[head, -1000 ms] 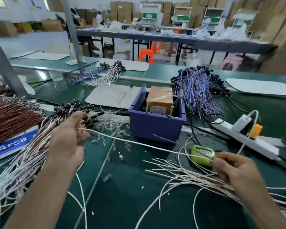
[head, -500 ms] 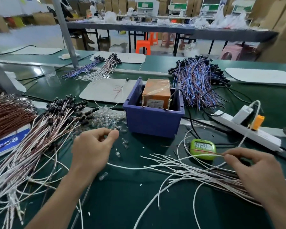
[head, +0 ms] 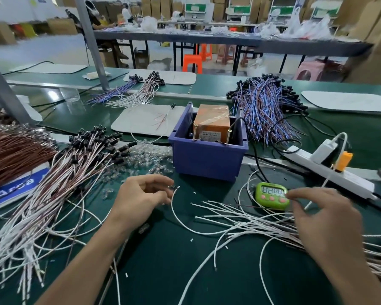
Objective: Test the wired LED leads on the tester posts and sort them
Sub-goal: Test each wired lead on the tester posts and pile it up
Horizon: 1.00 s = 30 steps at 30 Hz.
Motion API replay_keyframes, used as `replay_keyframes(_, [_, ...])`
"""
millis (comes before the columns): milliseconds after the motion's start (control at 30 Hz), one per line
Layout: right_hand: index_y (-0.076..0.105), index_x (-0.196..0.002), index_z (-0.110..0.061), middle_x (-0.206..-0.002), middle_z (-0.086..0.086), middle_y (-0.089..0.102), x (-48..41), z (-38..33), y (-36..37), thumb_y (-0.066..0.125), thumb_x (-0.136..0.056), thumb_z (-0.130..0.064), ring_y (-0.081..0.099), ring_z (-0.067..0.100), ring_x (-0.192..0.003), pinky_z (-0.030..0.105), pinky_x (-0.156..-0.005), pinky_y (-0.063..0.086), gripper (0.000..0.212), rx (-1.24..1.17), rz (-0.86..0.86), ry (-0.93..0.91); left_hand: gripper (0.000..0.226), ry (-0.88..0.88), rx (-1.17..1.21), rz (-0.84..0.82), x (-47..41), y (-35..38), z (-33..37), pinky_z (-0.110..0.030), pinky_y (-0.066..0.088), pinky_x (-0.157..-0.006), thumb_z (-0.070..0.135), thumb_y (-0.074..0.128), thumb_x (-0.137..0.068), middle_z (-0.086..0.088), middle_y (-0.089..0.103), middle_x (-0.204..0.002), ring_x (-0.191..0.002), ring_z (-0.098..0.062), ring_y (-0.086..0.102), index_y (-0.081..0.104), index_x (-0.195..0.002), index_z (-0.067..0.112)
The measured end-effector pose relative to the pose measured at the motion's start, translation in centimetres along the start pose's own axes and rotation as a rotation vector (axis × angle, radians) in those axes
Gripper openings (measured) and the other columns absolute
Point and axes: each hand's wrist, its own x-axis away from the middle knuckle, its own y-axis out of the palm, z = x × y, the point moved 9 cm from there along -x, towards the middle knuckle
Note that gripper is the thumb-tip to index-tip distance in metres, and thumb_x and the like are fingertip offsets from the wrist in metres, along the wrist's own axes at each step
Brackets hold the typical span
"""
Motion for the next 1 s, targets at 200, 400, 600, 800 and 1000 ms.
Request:
replay_keyframes(200, [0.079, -0.088, -0.037, -0.091, -0.016, 0.063, 1.4, -9.4, 7.2, 0.077, -0.084, -0.015, 0.061, 0.011, -0.088, 0.025, -0.083, 0.044, 0.022, -0.159, -0.31, -0.22, 0.047, 0.067, -0.175, 0.036, 0.1, -0.2, 0.5, -0.029, 0.061, -0.082, -0.014, 0.069, -0.078, 0.006, 0.079, -0.084, -0.081, -0.012, 0.076, 0.081, -0.087, 0.031])
replay_keyframes(400, [0.08, -0.092, -0.038, -0.088, -0.006, 0.062, -1.7, -5.5, 7.9, 0.074, -0.087, -0.017, 0.054, 0.022, -0.094, 0.036, -0.093, 0.045, 0.022, 0.135, -0.326, -0.095, 0.025, 0.229, -0.812, 0.231, 1.8, 0.5, 2.4, -0.024, 0.044, -0.062, 0.067, 0.07, -0.07, 0.023, 0.065, -0.066, -0.063, 0.001, 0.058, 0.071, -0.081, 0.044])
replay_keyframes(600, [0.078, -0.087, -0.044, -0.097, -0.014, 0.057, -2.0, -3.0, 8.0, 0.075, -0.084, -0.04, 0.048, 0.015, -0.103, 0.033, -0.094, 0.029, 0.007, 0.403, -0.46, -0.154, 0.011, 0.221, -1.022, 0.333, 1.4, 2.2, 2.9, -0.025, 0.025, -0.054, 0.054, 0.076, -0.076, 0.018, 0.064, -0.067, -0.073, -0.017, 0.067, 0.074, -0.081, 0.044])
replay_keyframes(800, [0.08, -0.085, -0.037, -0.096, -0.01, 0.062, -2.1, -3.0, 7.5, 0.078, -0.084, -0.03, 0.051, 0.018, -0.098, 0.034, -0.09, 0.029, 0.008, 0.349, -0.369, -0.174, 0.01, 0.157, -1.082, 0.383, 1.4, 2.1, 2.8, -0.024, 0.023, -0.053, 0.054, 0.072, -0.08, 0.016, 0.07, -0.075, -0.073, -0.018, 0.065, 0.076, -0.086, 0.048])
replay_keyframes(1000, [0.075, -0.088, -0.026, -0.079, -0.012, 0.072, -1.7, -3.4, 4.9, 0.076, -0.088, -0.013, 0.064, 0.011, -0.074, 0.029, -0.072, 0.05, 0.013, -0.119, -0.109, -0.165, 0.012, 0.157, -1.096, 0.379, 1.6, 2.6, 2.9, -0.022, 0.022, -0.051, 0.053, 0.074, -0.081, 0.02, 0.039, -0.057, -0.065, -0.016, 0.05, 0.075, -0.083, 0.042])
